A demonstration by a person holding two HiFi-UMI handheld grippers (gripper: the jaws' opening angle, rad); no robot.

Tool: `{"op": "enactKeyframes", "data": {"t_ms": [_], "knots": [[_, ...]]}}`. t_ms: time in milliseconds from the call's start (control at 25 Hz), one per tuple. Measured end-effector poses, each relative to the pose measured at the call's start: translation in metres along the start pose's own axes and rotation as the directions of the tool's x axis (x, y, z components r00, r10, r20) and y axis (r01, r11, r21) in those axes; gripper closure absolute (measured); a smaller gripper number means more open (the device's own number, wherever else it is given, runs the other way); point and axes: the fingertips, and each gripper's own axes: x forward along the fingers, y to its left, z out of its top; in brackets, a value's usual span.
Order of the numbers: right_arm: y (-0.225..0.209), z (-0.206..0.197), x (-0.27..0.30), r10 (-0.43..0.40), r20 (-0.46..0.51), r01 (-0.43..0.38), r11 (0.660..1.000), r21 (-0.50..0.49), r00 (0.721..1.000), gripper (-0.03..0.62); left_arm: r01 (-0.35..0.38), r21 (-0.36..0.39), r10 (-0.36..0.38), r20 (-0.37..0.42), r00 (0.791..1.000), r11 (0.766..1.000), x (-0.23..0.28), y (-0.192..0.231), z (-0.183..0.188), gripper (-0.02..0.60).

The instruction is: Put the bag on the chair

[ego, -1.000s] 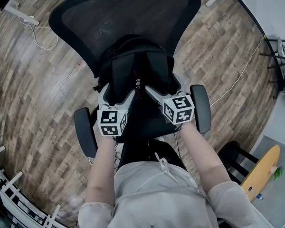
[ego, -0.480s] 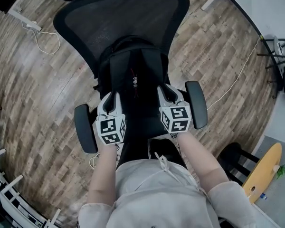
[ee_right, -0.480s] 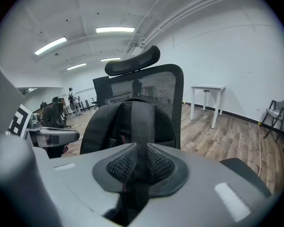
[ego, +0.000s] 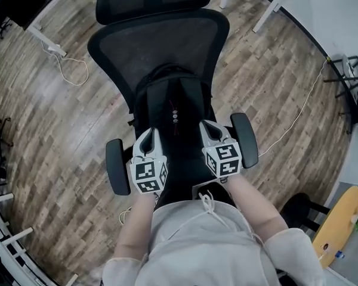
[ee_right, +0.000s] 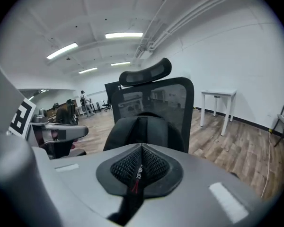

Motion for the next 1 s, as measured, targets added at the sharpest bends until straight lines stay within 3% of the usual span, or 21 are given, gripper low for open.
{"op": "enactKeyframes", "data": {"t_ms": [200,400,560,760,880,1000], "knots": [[0.032,0.047,-0.033,0.063,0.063,-0.06,0.997,-0.054,0.996,0.594,0.035,-0.008,-0.034,0.09,0.995,0.999,-0.041,-0.021,0.053,0.575],[0.054,0.099,-0.063,0.079,0.152,-0.066,0.994,-0.09,0.985,0.594,0.043,-0.05,-0.029,0.256,0.966,0.998,-0.074,-0.028,0.127,0.575],[0.059,0.155,-0.085,0.071,0.25,-0.05,0.995,-0.092,0.965,0.594,0.066,0.006,-0.063,0.363,0.93,0.998,-0.095,-0.035,0.189,0.575],[0.069,0.209,-0.125,0.074,0.371,-0.029,0.992,-0.125,0.926,0.594,0.112,0.129,-0.156,0.413,0.897,0.985,-0.127,-0.055,0.234,0.575],[0.073,0.225,-0.147,0.065,0.434,0.006,0.987,-0.16,0.898,0.594,0.101,0.185,-0.172,0.428,0.887,0.978,-0.145,-0.062,0.246,0.575],[0.075,0.232,-0.165,0.072,0.47,-0.001,0.989,-0.151,0.88,0.594,0.113,0.191,-0.185,0.422,0.887,0.975,-0.156,-0.068,0.248,0.575]]}}
